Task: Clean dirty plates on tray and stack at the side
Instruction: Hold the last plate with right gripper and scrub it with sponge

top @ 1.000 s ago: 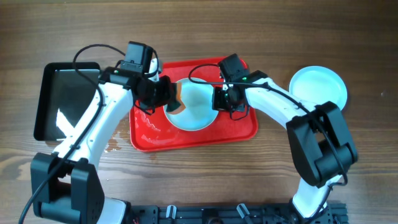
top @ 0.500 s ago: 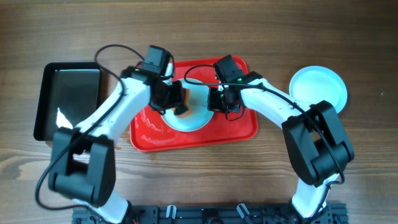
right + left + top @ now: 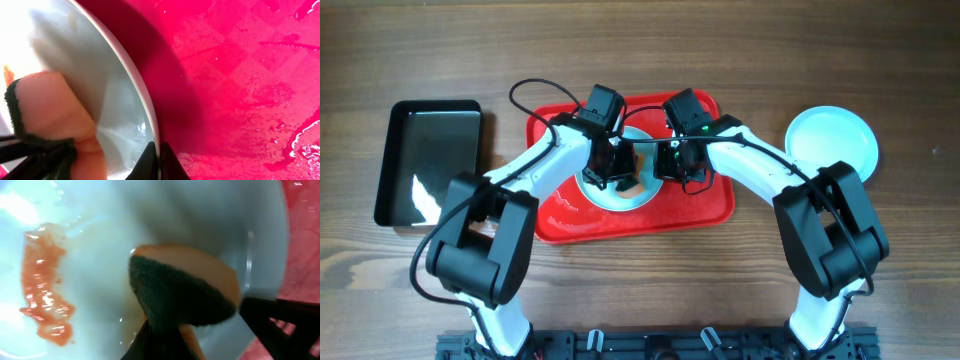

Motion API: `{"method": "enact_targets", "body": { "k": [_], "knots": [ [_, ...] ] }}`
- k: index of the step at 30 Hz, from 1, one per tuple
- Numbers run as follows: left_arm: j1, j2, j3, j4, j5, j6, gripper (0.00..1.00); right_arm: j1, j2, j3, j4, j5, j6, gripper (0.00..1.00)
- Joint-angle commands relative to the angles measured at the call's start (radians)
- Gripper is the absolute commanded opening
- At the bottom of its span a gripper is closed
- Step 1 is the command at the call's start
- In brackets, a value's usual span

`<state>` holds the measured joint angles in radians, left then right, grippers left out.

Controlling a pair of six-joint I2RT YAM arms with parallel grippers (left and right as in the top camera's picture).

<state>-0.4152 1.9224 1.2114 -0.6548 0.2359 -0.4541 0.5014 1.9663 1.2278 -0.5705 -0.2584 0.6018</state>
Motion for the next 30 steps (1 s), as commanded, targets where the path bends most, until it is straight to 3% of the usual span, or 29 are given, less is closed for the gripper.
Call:
{"method": "enact_targets", "body": {
  "k": [1,9,16,20,26,30],
  "knots": [
    [0.025,0.054,-0.003,-0.061,-0.294,-0.011,0.04,0.007,0.037,0.002,-0.027,-0.012,-0.012,0.04],
    [0.096,0.051,-0.003,-0.151,-0.579,-0.010,0.04,0.007,0.037,0.002,-0.028,-0.012,-0.023,0.04],
    [0.103,0.016,0.051,-0.174,-0.591,-0.009,0.04,0.007,0.037,0.002,-0.028,-0.012,-0.023,0.04],
    [0.087,-0.042,0.117,-0.196,-0.465,0.005,0.04,0.007,0.037,0.002,-0.029,-0.012,-0.023,0.04],
    [0.045,-0.096,0.134,-0.093,-0.126,-0.003,0.04,0.007,0.037,0.002,-0.031,-0.013,-0.023,0.04],
    [0.013,-0.049,0.130,-0.047,-0.113,-0.050,0.04,0.007,0.037,0.002,-0.035,-0.020,-0.023,0.04]
  ]
}}
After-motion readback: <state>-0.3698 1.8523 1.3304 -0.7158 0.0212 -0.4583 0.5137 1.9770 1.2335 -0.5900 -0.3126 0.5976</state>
